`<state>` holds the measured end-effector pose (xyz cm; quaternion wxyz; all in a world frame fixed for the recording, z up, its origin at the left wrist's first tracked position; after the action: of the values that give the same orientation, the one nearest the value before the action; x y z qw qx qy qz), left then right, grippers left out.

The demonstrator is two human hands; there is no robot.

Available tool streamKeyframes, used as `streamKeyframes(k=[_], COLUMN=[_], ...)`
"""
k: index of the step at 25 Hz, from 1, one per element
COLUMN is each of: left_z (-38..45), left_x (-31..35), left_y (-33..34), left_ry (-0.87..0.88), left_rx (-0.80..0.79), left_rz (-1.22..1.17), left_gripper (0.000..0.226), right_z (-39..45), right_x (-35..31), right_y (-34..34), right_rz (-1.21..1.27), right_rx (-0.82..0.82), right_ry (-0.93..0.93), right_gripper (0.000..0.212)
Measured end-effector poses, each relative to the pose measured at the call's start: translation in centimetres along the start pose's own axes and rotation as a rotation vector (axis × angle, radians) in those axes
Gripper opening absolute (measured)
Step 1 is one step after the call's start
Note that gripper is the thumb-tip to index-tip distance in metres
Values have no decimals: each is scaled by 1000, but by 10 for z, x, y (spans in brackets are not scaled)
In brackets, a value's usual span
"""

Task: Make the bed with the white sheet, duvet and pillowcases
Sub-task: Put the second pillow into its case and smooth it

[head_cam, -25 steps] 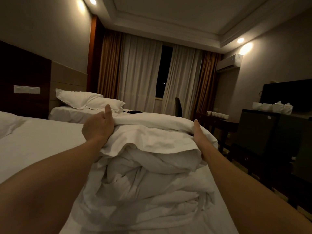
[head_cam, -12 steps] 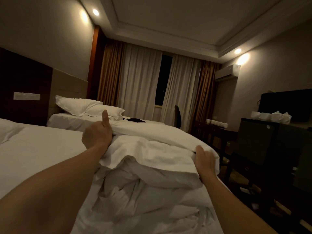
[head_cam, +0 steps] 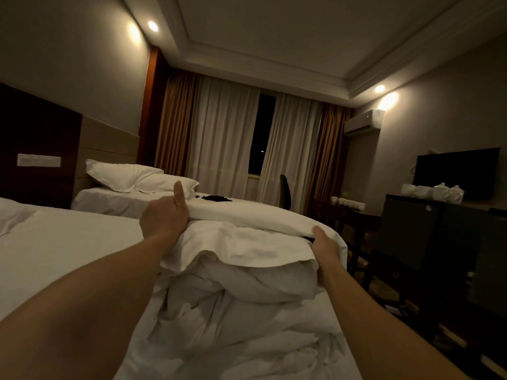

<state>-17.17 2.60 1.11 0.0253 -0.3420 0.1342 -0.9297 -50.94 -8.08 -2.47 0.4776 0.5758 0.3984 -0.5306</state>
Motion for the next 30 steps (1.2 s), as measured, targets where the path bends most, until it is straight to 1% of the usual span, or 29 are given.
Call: streamKeyframes(k=[1, 3, 5, 9, 12, 15, 16, 18, 20, 21, 22, 24, 25, 26, 27, 28, 29, 30], left_z=[1, 2, 2, 2, 1, 2, 2, 3, 6, 6, 6, 6, 6, 6, 7, 9, 10, 10], left_x=[-1, -5, -6, -5, -3, -1, 0, 0, -1, -2, -3, -4, -4, -4, -4, -6, -8, -10], left_y=[0, 0, -2, -6, -8, -8, -8, -7, -7, -7, -7, -6, -5, -5, -5, -5, -5, -6], left_ry=[-7, -17, -23, -15, -3, 15, 20, 31, 32, 28, 20, 1, -8, -16, -24, -31, -38, -40], left_rx=[-7, -6, 9, 34, 35, 24, 22, 19, 27, 37, 46, 60, 58, 56, 59, 63, 63, 58], left_rz=[-6, -16, -30, -16, -21, -26, -24, -16, -25, -37, -43, -47, -52, -56, -57, -58, -63, -69], left_gripper=[83, 83, 83, 82, 79, 75, 74, 74, 74, 74, 74, 73, 72, 71, 71, 72, 72, 72], right_z=[1, 0, -2, -3, -1, -13, -20, -37, -54, -59, -62, -75, -84, -90, -94, -91, -83, -72], right_x=[0, 3, 5, 3, -5, -28, -38, -58, -72, -75, -77, -76, -72, -68, -64, -62, -61, -60], right_y=[-4, -9, -12, -9, -12, -22, -24, -15, 5, 19, 37, 85, 107, 124, 133, 135, 128, 114], right_rz=[-35, -68, -95, -148, -368, -538, -622, -840, -927, -921, -918, -972, -1020, -1083, -1198, -1326, -1446, -1531], right_rx=[53, 112, 145, 160, 217, 356, 394, 433, 439, 387, 272, -80, -224, -315, -340, -325, -282, -223], right_ry=[-41, -105, -137, -169, -242, -413, -508, -770, -1057, -1150, -1200, -1226, -1235, -1262, -1321, -1365, -1353, -1296], right_gripper=[32, 28, 31, 34, 40, 35, 34, 33, 27, 26, 28, 41, 46, 47, 46, 45, 45, 45])
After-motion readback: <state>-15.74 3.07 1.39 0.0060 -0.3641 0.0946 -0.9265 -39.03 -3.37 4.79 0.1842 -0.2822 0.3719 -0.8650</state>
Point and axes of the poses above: each hand's wrist, its own z-axis towards the middle knuckle, its own y-axis out of the palm, x = y × z, the point moved 5 cm from there along z, towards the middle knuckle, and after that the axes turned 8 degrees about x, right-handed, at the moved point
